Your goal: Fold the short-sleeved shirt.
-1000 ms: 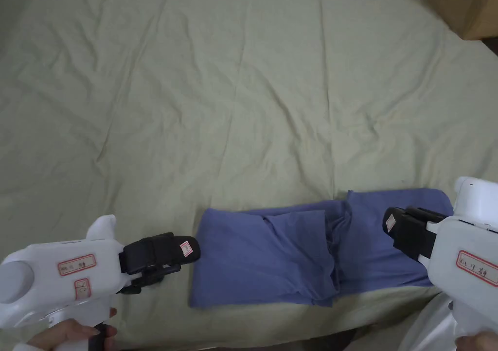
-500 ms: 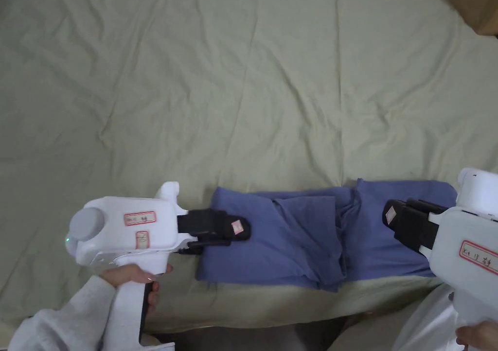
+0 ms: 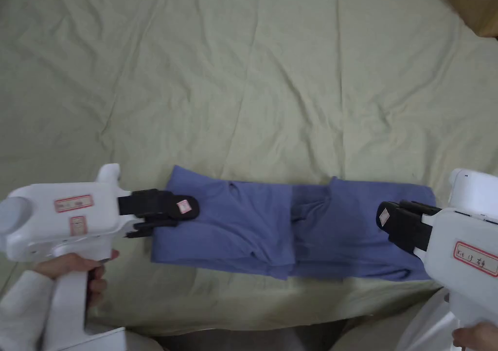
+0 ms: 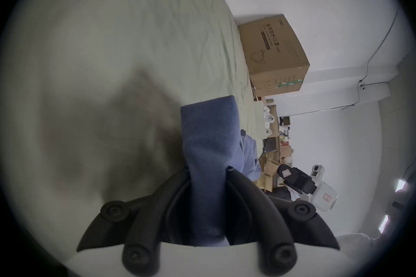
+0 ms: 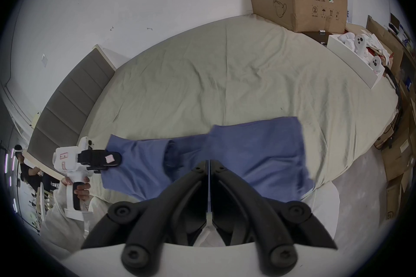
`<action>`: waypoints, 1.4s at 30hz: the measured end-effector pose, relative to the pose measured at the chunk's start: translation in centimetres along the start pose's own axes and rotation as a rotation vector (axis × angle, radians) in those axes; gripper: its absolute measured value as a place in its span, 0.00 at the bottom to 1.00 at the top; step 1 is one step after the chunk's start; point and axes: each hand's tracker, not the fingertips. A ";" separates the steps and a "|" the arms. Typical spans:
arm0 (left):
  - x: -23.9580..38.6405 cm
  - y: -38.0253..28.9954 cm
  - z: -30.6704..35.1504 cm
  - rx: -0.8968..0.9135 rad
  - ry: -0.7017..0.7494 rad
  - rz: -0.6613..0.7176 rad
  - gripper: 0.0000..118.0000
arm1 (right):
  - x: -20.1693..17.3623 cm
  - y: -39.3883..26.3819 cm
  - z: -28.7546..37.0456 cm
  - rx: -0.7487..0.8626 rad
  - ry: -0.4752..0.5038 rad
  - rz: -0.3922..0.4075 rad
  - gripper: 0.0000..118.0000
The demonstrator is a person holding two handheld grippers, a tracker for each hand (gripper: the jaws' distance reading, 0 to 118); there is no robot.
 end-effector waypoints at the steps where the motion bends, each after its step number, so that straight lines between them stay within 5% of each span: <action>1: -0.2 0.2 1.3 0.015 0.021 -0.010 0.12 | 0.0 0.0 0.0 0.001 0.002 -0.001 0.02; 9: -2.1 0.5 12.6 0.215 0.220 0.035 0.12 | 0.6 -0.1 -0.7 -0.002 0.036 -0.033 0.02; 14: 0.5 0.2 13.5 0.263 0.270 0.029 0.12 | 0.9 -0.1 -1.1 0.000 0.057 -0.044 0.02; 19: 6.6 0.6 10.3 0.229 0.335 -0.110 0.12 | 1.7 -0.2 -1.2 0.001 0.073 -0.063 0.02; 24: 13.0 1.2 4.8 0.193 0.230 -0.221 0.12 | 3.1 -0.1 -1.0 0.009 0.072 -0.097 0.02; 32: 16.5 0.3 -10.4 -0.046 0.246 -0.363 0.13 | 5.5 -0.5 -0.4 0.026 0.041 -0.165 0.02; 37: 15.4 -0.9 -16.1 -0.179 0.265 -0.379 0.31 | 6.8 -0.6 -0.5 0.018 0.025 -0.206 0.02; 42: 15.0 -0.6 -13.2 -0.122 0.257 -0.337 0.67 | 7.9 -0.7 -0.7 0.021 0.016 -0.209 0.02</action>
